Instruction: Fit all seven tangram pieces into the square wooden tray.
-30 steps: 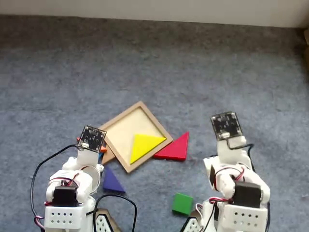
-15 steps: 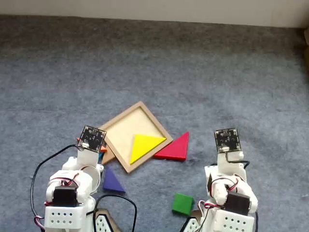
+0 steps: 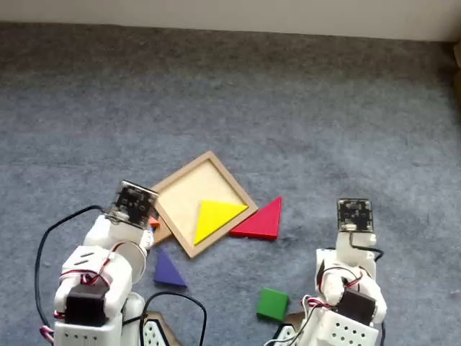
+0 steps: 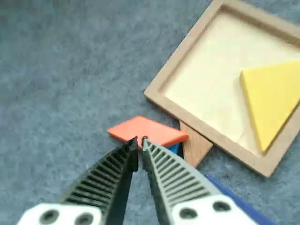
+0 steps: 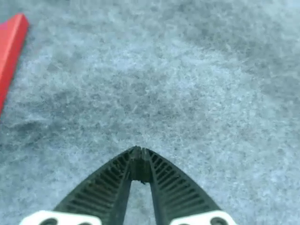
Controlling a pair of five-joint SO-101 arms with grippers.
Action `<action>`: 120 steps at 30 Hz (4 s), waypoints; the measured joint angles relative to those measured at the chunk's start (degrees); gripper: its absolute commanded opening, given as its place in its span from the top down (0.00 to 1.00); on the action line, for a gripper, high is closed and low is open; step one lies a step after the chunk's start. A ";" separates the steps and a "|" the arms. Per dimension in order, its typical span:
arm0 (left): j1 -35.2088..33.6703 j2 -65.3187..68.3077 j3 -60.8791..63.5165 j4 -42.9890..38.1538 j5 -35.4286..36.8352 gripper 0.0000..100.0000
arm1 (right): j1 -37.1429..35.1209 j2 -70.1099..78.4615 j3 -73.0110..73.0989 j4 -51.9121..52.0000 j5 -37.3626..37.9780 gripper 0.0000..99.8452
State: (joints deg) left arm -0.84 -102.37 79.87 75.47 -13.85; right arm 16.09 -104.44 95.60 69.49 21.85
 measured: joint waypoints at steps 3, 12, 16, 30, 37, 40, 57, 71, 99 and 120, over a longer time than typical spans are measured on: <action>4.75 0.00 -3.43 -0.09 -2.37 0.82 | 2.37 0.00 0.00 -3.08 -4.92 0.99; 21.27 14.33 -15.56 -2.55 -2.20 0.73 | 4.66 0.00 0.09 -5.80 -8.79 0.99; 27.08 31.47 -22.51 -6.51 1.49 0.69 | 4.66 0.00 0.09 -5.80 -8.79 0.99; 37.27 81.32 -31.47 -33.14 4.57 0.68 | 4.66 0.00 0.09 -7.21 -8.79 0.99; 37.45 93.89 -39.38 -33.67 4.57 0.68 | 4.66 0.00 0.09 -7.21 -8.79 0.99; 37.63 97.58 -42.02 -33.67 4.84 0.68 | 4.66 0.00 0.09 -7.21 -8.79 0.99; 38.68 114.20 -57.14 -27.08 4.84 0.67 | 4.66 0.00 0.09 -7.21 -8.79 0.99; 39.12 118.15 -63.65 -21.63 4.92 0.82 | 4.66 0.00 0.09 -7.21 -8.79 0.99; 31.74 111.12 -63.56 -18.81 4.84 0.82 | 4.66 0.00 0.09 -7.21 -8.79 0.99; 34.29 110.95 -59.34 -19.87 5.19 0.97 | 4.66 0.00 0.09 -7.21 -8.79 0.99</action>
State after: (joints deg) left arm 33.45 8.57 20.53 55.60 -8.66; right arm 20.75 -104.44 95.69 62.29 13.05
